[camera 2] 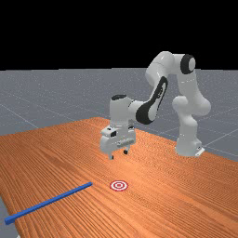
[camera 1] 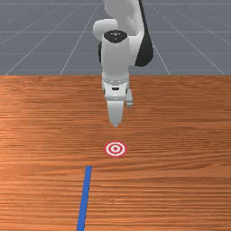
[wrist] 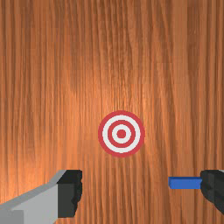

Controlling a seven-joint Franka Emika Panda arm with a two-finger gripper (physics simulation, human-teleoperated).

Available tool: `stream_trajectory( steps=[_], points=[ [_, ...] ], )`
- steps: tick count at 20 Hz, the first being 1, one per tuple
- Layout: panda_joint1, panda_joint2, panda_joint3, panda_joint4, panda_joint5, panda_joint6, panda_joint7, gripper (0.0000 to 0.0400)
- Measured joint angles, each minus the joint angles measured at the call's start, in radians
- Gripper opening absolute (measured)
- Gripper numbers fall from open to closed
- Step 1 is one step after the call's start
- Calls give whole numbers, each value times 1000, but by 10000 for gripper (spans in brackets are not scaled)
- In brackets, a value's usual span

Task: Pull the pivot to the target area

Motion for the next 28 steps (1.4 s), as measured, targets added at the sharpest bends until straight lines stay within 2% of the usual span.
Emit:
stream_trajectory(
  steps=[1,2,3,5,6,7,8,10,11,13,23,27,28],
  points=[
    [1,0,0,147,1,-276,0,244],
    [1,-4,0,404,1,-569,0,148],
    [0,-62,0,446,1,-565,0,90],
    [0,-81,0,456,1,-564,0,33],
    [-18,-85,9,448,69,-566,-36,177],
    [-20,-91,9,440,74,-563,-39,265],
    [7,-93,-4,439,-29,-559,16,318],
    [12,-93,-7,435,-49,-556,27,370],
    [3,-93,-2,434,-13,-553,7,382],
    [2,-93,-3,433,0,-552,22,393],
    [1,-92,-2,429,1,-548,12,400],
    [7,-92,-4,425,-25,-543,17,400],
    [22,-90,-11,427,-82,-548,50,400]
  ],
)
